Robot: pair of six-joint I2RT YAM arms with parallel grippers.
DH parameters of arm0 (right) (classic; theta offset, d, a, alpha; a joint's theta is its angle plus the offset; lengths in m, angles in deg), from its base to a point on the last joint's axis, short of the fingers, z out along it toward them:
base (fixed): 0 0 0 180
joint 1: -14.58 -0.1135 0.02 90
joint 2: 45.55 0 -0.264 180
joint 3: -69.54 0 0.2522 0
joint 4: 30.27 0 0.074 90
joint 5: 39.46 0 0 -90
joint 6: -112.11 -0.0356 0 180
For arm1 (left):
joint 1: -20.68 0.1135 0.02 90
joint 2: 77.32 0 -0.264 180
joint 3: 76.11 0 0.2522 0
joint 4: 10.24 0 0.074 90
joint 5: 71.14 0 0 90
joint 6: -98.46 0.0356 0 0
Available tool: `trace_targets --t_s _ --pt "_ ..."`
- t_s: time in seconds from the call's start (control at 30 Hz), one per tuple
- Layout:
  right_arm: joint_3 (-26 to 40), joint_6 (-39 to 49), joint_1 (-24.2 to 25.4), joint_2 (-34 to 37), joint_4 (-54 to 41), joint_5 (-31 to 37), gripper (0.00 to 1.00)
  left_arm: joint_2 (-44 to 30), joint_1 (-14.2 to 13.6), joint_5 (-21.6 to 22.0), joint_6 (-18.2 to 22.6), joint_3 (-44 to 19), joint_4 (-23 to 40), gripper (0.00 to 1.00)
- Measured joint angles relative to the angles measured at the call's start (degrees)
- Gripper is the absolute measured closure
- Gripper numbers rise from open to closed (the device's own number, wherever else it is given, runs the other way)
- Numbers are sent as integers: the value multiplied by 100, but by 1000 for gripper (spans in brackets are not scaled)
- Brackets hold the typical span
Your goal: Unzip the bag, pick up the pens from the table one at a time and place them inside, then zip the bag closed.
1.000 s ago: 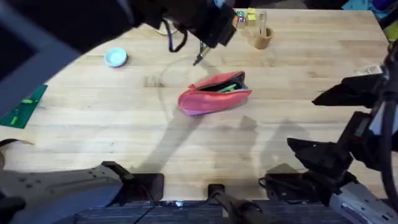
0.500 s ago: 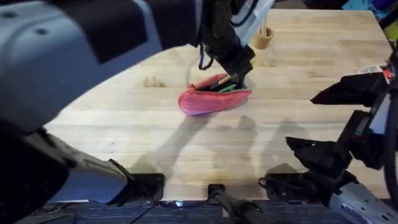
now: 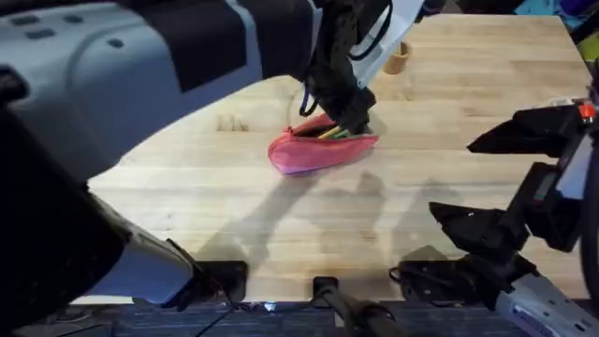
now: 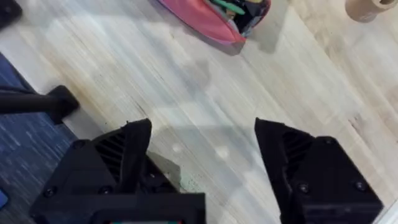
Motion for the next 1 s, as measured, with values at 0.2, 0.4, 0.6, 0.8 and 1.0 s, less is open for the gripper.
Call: trace_targets --t_s 0.2,0.4,0.6,0.8,1.0 --pt "0 0 0 0 0 0 5 -465 0 184 64 -10 408 958" --pt "0 0 0 -2 0 0 5 -779 0 428 105 -10 509 955" --pt "0 0 0 0 0 0 6 -779 -4 497 131 -19 529 858" --pt "0 0 0 -2 0 0 6 -783 -18 601 164 -54 568 49" --pt "0 0 0 0 1 -1 6 -783 0 628 186 -54 568 6"
